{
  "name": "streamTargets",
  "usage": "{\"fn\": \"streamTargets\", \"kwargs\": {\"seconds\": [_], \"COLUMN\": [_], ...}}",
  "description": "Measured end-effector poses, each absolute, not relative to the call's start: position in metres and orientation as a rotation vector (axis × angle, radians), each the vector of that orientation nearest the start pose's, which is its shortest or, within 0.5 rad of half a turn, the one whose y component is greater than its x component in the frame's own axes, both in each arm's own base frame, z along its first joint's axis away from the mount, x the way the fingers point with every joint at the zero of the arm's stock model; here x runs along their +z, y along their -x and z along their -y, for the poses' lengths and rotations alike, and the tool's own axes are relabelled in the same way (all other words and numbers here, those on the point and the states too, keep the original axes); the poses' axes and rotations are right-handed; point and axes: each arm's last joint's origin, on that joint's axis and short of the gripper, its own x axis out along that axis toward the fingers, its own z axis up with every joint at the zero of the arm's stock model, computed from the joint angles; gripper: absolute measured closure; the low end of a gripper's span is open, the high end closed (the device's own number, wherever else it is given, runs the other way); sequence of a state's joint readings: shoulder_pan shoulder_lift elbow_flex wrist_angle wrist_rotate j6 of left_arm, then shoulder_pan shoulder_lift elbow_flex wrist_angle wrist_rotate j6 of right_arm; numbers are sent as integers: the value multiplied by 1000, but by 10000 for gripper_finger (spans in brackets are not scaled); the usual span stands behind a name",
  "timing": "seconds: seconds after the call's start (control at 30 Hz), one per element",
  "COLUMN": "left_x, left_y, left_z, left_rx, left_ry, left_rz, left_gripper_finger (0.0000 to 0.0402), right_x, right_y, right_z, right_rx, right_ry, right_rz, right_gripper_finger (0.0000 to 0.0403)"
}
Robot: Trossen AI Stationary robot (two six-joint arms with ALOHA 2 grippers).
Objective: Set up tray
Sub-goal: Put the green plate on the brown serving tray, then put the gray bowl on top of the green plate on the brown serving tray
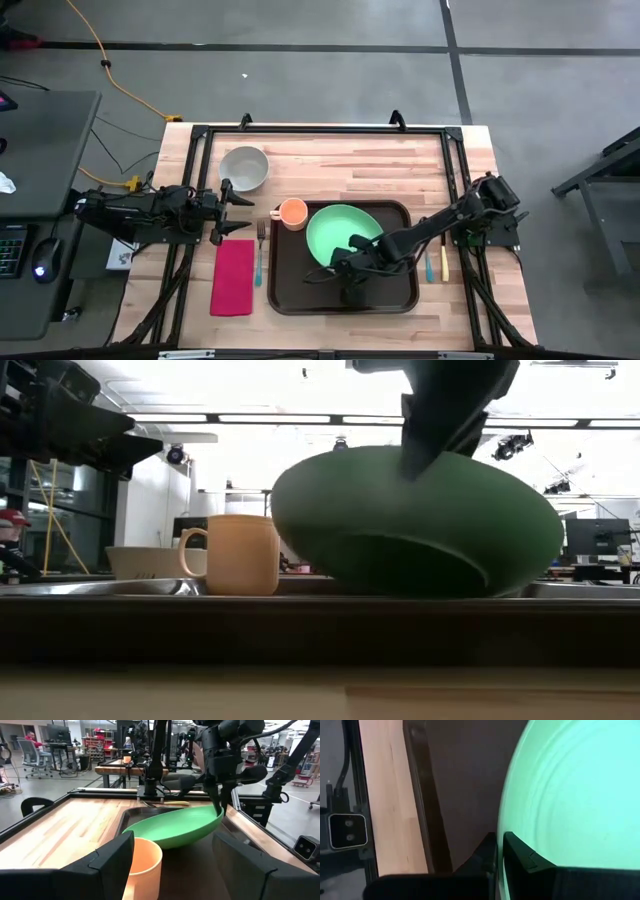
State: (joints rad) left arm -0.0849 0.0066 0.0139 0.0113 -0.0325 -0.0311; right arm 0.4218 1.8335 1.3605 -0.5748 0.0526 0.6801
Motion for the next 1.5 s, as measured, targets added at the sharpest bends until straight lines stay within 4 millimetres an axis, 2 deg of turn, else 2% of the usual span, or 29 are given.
{"fn": "streamTargets", "kwargs": {"seconds": [0.27,0.77,0.97,1.5], "left_x": [169,169,169,168], "left_y": [-97,-97,-97,-97], "left_z": [7,7,7,8], "left_rx": [-53,-53,-53,-82], "left_ry": [33,32,32,29], "left_rz": [17,16,16,10], "left_gripper_finger": [103,103,103,103], "right_x": [193,196,187,186], "right_y": [-358,-365,-368,-378], "right_z": [-163,-165,-168,-163], "right_rx": [5,33,41,50], "right_ry": [-394,-468,-493,-566], "right_rz": [-1129,-1070,-1088,-1043], "right_gripper_finger": [402,402,399,293]}}
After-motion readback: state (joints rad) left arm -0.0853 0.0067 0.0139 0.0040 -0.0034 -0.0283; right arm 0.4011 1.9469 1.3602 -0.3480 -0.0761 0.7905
